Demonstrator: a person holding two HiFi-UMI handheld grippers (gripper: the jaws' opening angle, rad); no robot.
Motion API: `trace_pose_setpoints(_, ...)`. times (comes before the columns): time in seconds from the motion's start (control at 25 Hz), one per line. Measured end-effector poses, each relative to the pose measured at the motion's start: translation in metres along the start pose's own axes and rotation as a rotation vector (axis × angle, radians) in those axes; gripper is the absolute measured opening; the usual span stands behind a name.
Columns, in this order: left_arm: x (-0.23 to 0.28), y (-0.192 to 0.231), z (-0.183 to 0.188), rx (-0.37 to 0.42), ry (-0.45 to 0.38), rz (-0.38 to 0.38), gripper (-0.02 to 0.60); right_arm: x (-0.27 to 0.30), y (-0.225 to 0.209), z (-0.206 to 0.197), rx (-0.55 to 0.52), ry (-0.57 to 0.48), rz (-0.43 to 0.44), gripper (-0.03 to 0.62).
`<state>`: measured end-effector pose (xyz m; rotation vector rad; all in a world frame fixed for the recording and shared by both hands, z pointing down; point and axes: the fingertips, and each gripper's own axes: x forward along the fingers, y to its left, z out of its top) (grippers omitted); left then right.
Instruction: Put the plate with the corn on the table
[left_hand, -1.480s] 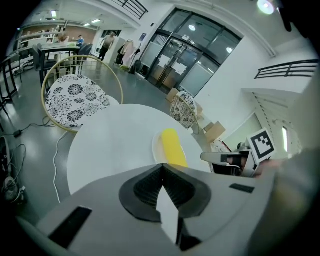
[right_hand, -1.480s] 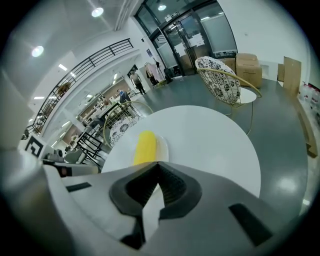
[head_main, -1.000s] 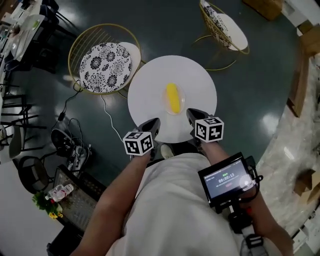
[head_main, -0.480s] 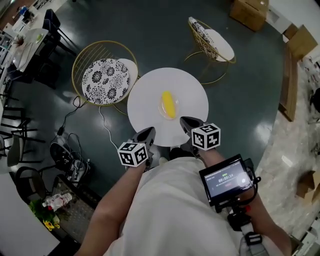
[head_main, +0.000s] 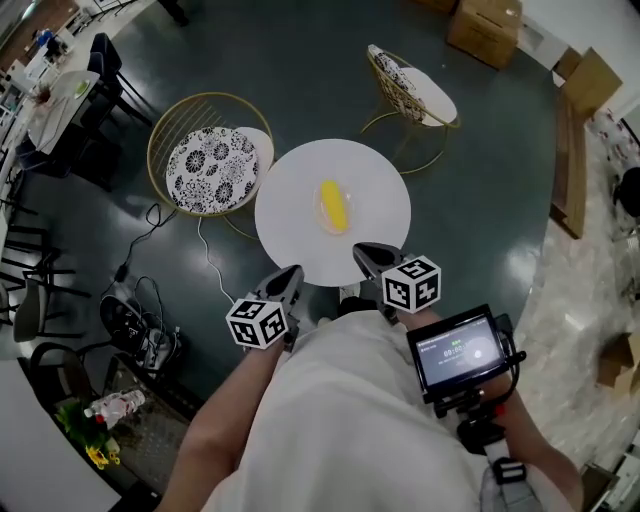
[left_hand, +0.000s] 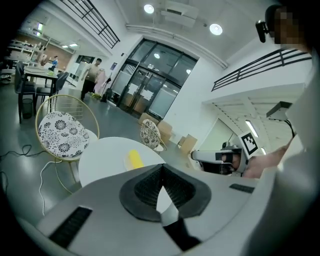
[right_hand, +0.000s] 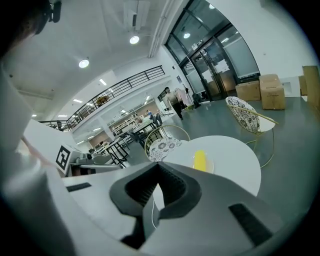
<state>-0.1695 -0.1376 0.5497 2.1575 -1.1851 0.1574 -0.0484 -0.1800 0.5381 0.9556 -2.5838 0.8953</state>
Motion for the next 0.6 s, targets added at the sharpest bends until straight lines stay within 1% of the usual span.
trace_pose_setpoints(0.12, 0.000, 0.002, 0.001, -0.004, 0.000, 0.003, 0.006, 0.000, 0.003, 0.000, 0.002, -0.006, 0.003, 0.007)
trace_pose_setpoints(0.4, 0.013, -0.013, -0.002, 0.008, 0.023, -0.020, 0.006, -0.010, -0.002, 0.001, 0.017, -0.022, 0.008, 0.007)
trace_pose_setpoints(0.6, 0.023, -0.007, -0.004, 0.003, 0.037, -0.023, 0.006, -0.002, -0.008, 0.001, 0.024, -0.019, 0.010, 0.007)
